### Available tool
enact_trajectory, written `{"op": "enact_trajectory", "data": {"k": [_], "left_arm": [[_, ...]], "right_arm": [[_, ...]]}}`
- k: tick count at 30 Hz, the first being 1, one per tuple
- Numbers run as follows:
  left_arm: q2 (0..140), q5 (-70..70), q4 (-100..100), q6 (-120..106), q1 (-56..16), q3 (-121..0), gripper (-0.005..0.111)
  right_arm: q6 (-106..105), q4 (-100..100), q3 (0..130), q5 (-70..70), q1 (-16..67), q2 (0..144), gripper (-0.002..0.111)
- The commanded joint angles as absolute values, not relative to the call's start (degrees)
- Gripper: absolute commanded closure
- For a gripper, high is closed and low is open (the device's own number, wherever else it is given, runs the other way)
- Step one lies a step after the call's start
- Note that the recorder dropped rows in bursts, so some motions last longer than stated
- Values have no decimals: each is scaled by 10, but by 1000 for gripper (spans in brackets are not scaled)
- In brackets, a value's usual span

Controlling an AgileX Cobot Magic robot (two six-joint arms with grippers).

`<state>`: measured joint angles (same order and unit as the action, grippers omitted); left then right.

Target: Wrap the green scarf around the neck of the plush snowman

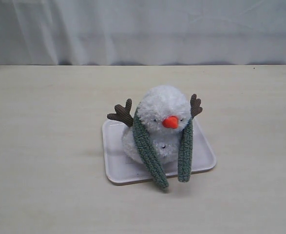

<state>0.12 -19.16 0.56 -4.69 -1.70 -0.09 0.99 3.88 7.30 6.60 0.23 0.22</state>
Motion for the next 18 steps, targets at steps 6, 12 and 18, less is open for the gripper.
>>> {"op": "enact_trajectory", "data": {"k": [6, 12, 18], "left_arm": [[0, -186, 5, -47, -20, 0, 107], [0, -186, 5, -47, -20, 0, 107], [0, -186, 5, -47, -20, 0, 107]], "right_arm": [[12, 9, 0, 88, 0, 0, 104], [12, 9, 0, 97, 0, 0, 104], [12, 9, 0, 164, 0, 0, 104]]}}
